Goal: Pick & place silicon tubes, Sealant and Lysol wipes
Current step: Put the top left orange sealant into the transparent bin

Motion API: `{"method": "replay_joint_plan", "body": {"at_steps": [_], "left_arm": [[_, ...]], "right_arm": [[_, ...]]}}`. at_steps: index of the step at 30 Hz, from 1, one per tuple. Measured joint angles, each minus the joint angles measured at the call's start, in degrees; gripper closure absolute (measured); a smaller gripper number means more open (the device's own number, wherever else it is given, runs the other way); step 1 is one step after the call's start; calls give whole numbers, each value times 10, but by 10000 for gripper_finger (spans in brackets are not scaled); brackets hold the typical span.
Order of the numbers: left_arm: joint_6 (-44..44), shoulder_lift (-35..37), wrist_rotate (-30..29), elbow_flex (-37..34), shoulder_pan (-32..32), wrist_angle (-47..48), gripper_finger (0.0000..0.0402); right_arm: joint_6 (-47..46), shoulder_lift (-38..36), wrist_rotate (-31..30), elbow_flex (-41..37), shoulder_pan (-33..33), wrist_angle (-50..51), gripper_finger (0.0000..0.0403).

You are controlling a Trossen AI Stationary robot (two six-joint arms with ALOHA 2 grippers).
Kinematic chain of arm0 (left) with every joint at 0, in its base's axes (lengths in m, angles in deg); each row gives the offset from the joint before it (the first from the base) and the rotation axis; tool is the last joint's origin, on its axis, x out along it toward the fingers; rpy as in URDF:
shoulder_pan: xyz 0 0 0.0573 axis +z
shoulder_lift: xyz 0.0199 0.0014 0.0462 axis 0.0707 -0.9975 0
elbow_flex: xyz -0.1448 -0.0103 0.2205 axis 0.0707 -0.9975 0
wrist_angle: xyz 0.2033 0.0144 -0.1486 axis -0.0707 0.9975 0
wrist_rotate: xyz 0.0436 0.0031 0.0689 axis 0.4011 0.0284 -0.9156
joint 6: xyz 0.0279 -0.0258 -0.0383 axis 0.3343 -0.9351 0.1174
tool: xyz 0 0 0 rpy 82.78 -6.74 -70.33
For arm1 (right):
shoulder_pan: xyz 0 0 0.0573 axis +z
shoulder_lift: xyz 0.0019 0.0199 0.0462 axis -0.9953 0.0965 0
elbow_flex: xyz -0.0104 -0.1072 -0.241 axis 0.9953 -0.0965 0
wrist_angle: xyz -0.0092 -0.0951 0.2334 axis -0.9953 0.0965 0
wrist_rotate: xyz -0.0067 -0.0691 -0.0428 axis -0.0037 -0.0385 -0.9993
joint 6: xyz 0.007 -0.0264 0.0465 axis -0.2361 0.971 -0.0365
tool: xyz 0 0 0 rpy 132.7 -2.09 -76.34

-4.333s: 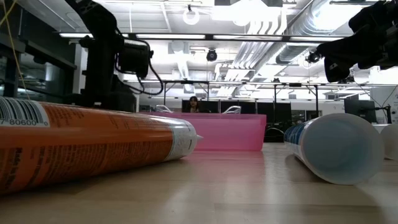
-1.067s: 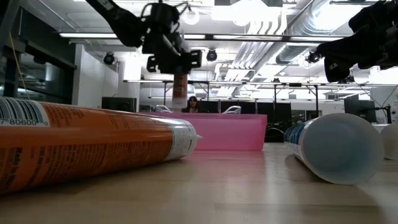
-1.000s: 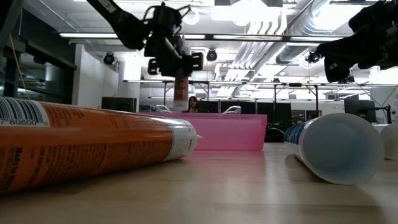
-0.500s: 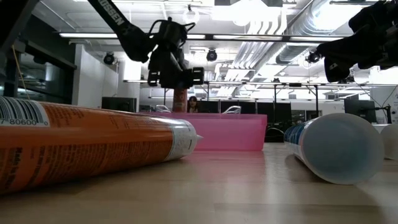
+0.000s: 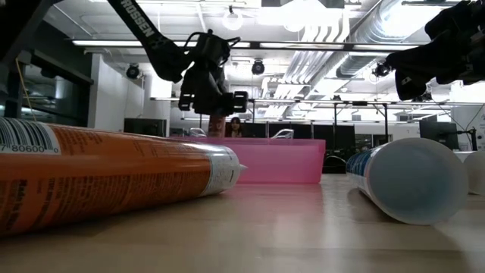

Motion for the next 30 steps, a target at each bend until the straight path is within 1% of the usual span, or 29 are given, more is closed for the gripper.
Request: {"method": "replay_joint_plan", "body": {"at_steps": [5,10,23,30], "left_arm": [[0,-19,-3,0,1,-1,224],[0,-20,-2,0,4,-7,224],[-3,-20,35,0,15,-1,226],[-13,-20,36,0,19,5,226]], "right_arm": [[0,0,0,0,0,0,391],[0,0,0,0,0,0,391],[0,0,0,0,0,0,391],[0,0,0,0,0,0,391]]}}
